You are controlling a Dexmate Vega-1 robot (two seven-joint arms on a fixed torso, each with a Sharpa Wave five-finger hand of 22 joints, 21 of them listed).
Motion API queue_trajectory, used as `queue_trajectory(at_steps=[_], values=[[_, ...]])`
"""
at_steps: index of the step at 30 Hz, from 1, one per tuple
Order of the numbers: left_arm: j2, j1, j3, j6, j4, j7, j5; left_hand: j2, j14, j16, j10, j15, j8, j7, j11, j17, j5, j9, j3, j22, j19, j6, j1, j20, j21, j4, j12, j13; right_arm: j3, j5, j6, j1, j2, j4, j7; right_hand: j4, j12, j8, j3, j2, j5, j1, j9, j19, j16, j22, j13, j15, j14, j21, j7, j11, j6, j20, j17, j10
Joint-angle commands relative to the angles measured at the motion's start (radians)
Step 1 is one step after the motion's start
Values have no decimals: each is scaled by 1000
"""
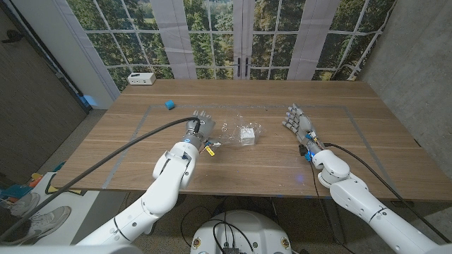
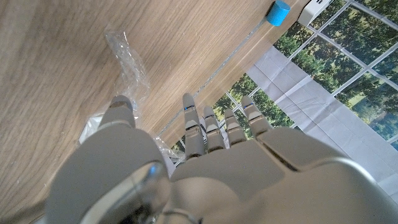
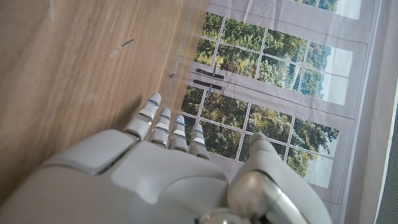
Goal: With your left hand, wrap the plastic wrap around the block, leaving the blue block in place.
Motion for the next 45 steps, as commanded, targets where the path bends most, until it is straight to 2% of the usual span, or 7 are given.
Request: queue_trajectory(at_steps=[1, 12, 21, 29, 34, 38, 45], values=[[-3, -55, 39, -27, 73, -4, -1, -2, 16, 6, 18, -7, 12, -1, -4, 2, 8, 6, 5, 2, 13, 20, 23, 1, 4, -12, 14, 2, 3, 5, -4, 6, 2, 11, -1, 8, -1, -1, 1, -10, 3, -1, 3, 12, -1, 4, 4, 1, 12, 3, -3, -1, 1, -1, 1, 2], [14, -89, 65, -48, 103, 19, -77, 22, 36, 8, 44, -24, 31, -18, -24, 0, 8, 6, 34, 0, 28, 80, 90, 1, 8, -36, 22, -3, 6, 5, -2, 6, -1, 13, 0, 8, -1, -2, 0, -12, 3, -2, 3, 11, -1, 4, 4, 2, 12, 2, -3, 0, 0, 2, 1, 2], [31, -89, 93, -33, 133, 141, -92, 56, 78, 10, 109, -57, 62, -40, -66, -4, 18, -7, 80, -2, 53, 198, 198, -31, 15, -51, 39, -13, 8, 8, -2, 2, 0, 12, -3, 8, -1, -2, -1, -13, 3, -2, 3, 12, -2, 4, 4, 2, 12, 2, -3, 0, -1, 3, 1, 1], [19, -72, 101, 22, 157, 251, -114, 86, 168, 15, 220, -114, 172, -50, -116, -7, 30, 26, 134, -3, 112, 444, 368, -76, 37, -54, 58, -23, 12, 4, 3, -4, -5, 4, -5, 8, -1, -2, -2, -14, 3, -2, 3, 11, -2, 4, 4, 2, 12, 2, -3, 1, -1, 3, 1, 2], [28, -51, 68, 17, 120, 305, -249, 93, 202, 20, 274, -138, 193, -42, -131, -7, 29, 46, 140, -2, 131, 462, 405, -86, 46, -51, 74, -20, 12, 5, 1, -8, -6, 0, -7, 8, -1, -2, -2, -15, 3, -2, 3, 11, -2, 4, 4, 2, 12, 2, -3, 1, -1, 3, 1, 2], [14, -11, 9, -12, 104, 477, -447, 105, 231, 28, 290, -144, 196, -39, -122, -4, 28, 58, 140, -1, 142, 448, 415, -75, 52, -44, 79, -17, 13, 12, 5, -9, -2, 3, -1, 8, -1, -2, -2, -15, 3, -2, 3, 10, -2, 4, 4, 2, 12, 2, -3, 1, 0, 3, 1, 2], [42, -36, 87, -15, 173, 726, -336, 110, 254, 33, 317, -155, 199, -33, -127, -3, 26, 73, 136, 1, 150, 427, 423, -63, 58, -40, 87, -11, 16, 7, 6, -18, -7, -8, -10, 8, -1, -2, -2, -14, 3, -2, 3, 10, -2, 4, 4, 2, 11, 1, -3, -1, 0, 2, 1, 1]])
